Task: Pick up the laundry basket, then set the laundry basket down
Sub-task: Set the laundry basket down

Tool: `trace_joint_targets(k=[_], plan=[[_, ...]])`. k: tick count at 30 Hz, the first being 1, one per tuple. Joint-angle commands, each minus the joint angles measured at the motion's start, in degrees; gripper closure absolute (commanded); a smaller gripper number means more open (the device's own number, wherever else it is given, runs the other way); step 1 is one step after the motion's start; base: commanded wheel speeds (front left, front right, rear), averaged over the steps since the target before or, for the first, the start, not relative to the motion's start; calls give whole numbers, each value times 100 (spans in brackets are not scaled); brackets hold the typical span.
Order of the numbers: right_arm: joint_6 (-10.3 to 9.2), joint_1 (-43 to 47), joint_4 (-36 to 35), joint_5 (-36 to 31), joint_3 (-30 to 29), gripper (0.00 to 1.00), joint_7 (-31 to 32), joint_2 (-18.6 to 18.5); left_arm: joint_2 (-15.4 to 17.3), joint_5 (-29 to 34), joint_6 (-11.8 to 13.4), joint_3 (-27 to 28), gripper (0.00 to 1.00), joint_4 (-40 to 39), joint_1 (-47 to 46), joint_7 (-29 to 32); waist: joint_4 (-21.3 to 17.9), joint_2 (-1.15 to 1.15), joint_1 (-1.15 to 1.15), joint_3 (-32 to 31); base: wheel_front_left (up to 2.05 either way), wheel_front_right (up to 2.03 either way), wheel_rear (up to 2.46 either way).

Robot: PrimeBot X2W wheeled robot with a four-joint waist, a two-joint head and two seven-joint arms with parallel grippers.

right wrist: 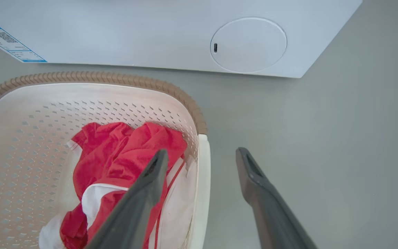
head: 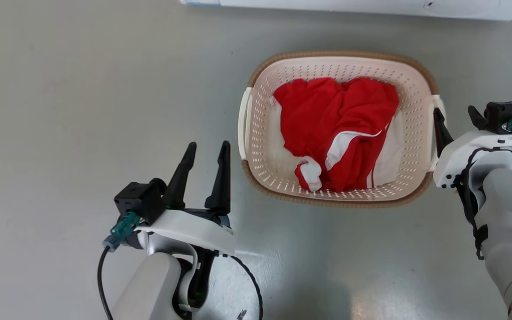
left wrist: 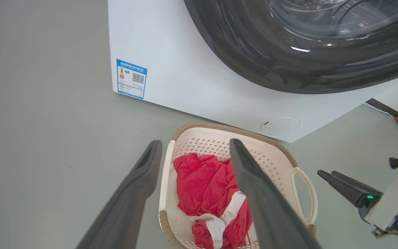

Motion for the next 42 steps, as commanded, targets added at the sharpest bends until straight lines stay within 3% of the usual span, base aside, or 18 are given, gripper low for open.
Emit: trace_joint_targets(k=[1,10,25,42], plan=[[-9,-30,-136,80,151,0,-102,121,82,59,-63,197,0,-69,80,-35,-67,0,0,-134,0,0,0],[-9,197,-873,384,729,0,-181,104,82,184,-169,594,0,177,216,-35,-310,0,0,-769,0,0,0],[-9,1497,-2492,1275,1641,0,-183,52,82,459,-402,1339,0,475,954,-35,-959,0,0,-2148,0,0,0],[-9,3003,-3712,1559,1690,0,-184,55,97,691,-578,1738,0,600,1774,-35,-1312,0,0,-3304,0,0,0]])
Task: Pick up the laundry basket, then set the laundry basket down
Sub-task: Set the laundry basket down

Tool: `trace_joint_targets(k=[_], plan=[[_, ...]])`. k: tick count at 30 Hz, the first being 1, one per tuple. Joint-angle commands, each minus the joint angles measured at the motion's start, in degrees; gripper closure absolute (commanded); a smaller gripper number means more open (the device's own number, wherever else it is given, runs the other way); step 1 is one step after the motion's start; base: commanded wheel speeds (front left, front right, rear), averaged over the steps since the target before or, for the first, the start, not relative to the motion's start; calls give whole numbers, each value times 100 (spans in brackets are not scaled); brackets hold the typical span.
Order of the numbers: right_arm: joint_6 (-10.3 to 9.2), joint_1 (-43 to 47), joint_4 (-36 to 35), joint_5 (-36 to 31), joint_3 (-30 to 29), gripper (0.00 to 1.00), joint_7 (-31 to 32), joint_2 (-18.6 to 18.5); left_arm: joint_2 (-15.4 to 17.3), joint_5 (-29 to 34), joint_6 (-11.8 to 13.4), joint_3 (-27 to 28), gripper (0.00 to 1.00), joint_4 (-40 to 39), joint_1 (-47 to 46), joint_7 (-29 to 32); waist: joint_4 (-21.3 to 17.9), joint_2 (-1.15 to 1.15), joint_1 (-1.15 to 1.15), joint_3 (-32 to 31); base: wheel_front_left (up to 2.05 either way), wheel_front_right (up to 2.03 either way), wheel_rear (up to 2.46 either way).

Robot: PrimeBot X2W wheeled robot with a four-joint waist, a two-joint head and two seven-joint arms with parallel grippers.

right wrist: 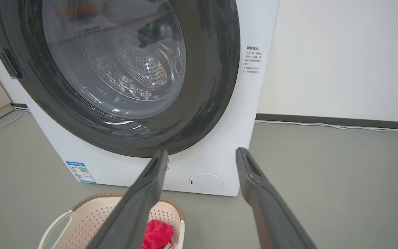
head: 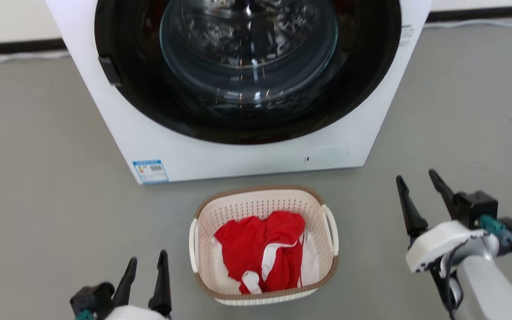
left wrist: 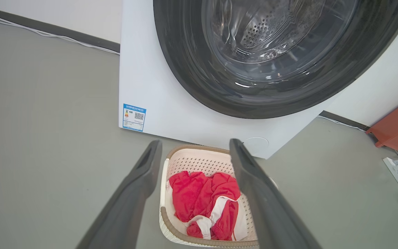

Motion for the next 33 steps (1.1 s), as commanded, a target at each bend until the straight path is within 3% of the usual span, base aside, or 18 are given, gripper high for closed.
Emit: trace_joint_targets(k=[1,15,33], plan=[[-9,135,-236,19,77,0,-67,43,77,38,-34,217,0,-100,24,-35,-97,0,0,-222,0,0,0],[-9,1189,-1101,-81,-81,0,60,160,142,28,-68,370,0,-190,550,-35,-156,0,0,-746,0,0,0],[-9,1959,-1821,-304,-382,0,287,402,129,11,-82,482,0,-258,723,-35,-114,0,0,-933,0,0,0]])
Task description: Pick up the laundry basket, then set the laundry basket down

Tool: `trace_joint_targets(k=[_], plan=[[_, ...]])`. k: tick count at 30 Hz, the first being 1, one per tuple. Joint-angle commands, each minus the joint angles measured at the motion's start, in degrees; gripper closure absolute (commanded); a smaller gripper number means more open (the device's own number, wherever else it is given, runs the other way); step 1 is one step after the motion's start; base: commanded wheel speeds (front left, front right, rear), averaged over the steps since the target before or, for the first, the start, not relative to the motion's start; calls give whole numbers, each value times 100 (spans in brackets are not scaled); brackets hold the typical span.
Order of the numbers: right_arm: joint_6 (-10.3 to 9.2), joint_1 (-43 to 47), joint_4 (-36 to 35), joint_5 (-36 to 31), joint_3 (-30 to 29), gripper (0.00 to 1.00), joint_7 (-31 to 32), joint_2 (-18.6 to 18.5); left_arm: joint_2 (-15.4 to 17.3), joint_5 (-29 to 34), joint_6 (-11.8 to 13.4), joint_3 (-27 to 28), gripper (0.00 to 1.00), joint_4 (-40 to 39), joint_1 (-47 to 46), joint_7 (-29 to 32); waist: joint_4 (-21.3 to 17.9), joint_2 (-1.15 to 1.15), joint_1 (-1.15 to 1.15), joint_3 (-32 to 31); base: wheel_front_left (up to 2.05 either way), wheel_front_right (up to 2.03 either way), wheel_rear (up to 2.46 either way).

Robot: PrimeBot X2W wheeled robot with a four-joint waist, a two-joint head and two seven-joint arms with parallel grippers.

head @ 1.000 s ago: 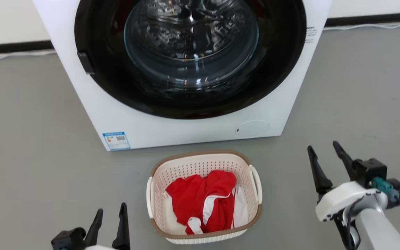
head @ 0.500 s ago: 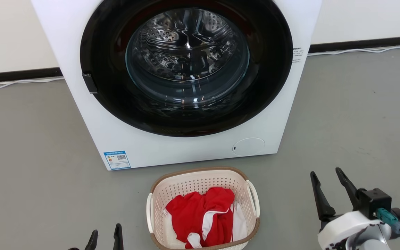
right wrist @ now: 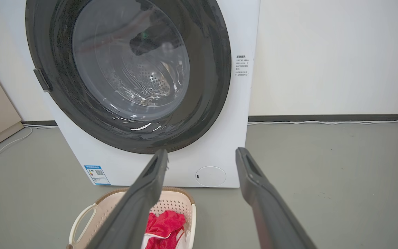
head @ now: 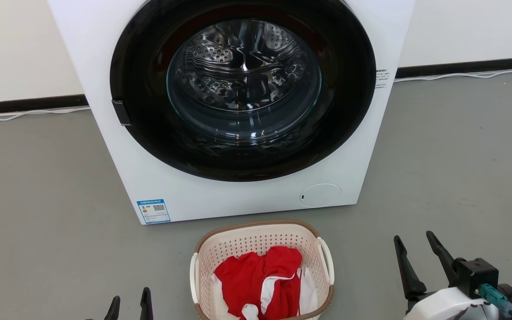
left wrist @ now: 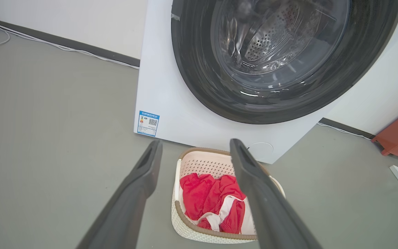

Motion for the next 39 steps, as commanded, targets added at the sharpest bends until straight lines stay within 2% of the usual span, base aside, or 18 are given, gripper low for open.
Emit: trace_joint_targets(k=[1,27,28,31,39], plan=[[-9,-42,-215,-67,88,0,20,-34,12,10,-36,193,0,-140,-103,-36,-18,0,0,-18,0,0,0],[-9,55,-218,-173,-114,0,121,24,16,122,8,269,0,-307,-81,-36,-29,0,0,-44,0,0,0],[0,140,-86,-102,-214,100,107,62,2,55,4,64,100,-127,65,0,-29,0,0,-44,0,0,0],[0,236,107,-96,-188,100,110,98,-31,43,4,44,100,94,106,6,-27,0,0,-45,0,0,0],[-1,170,88,460,-248,100,258,106,-33,-387,-37,110,100,75,5,153,-11,0,11,-41,0,0,0]])
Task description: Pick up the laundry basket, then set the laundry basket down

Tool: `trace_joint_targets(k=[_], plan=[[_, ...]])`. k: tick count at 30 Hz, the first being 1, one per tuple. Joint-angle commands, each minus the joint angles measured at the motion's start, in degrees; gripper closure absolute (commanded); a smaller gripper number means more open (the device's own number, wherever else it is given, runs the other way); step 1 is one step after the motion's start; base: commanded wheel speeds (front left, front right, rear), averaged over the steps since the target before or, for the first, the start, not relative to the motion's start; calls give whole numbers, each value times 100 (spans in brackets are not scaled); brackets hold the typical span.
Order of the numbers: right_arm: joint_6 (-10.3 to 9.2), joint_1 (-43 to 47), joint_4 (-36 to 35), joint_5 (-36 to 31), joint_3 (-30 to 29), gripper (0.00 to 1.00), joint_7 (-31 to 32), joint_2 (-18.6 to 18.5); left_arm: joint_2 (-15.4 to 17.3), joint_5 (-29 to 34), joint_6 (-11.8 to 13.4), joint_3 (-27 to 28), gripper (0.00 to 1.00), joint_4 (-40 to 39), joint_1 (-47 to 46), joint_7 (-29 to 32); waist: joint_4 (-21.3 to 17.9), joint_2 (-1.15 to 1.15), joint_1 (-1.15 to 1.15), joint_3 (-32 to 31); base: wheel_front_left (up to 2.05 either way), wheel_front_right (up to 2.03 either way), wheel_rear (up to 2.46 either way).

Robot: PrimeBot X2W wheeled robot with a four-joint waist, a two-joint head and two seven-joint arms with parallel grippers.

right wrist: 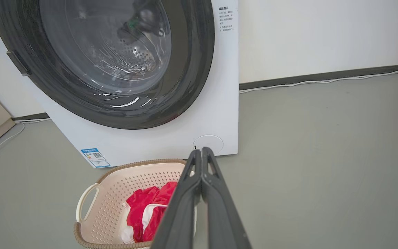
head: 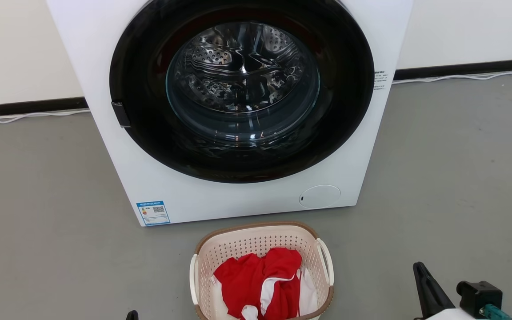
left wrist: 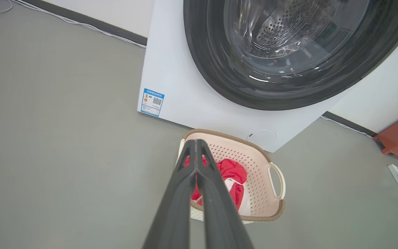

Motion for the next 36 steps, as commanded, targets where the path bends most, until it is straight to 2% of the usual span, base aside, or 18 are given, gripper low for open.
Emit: trace_joint_targets(k=[1,5,36], plan=[[-1,-188,-163,194,-44,100,44,-40,25,-141,-45,66,100,-154,-192,58,3,0,3,7,0,0,0],[-1,-199,-200,484,-36,100,82,-36,24,-359,-65,89,100,-168,-243,121,11,0,-3,25,0,0,0],[-3,-335,-404,2624,-83,100,470,-6,15,-1990,-220,285,100,-274,-610,621,72,0,-4,92,0,0,0]])
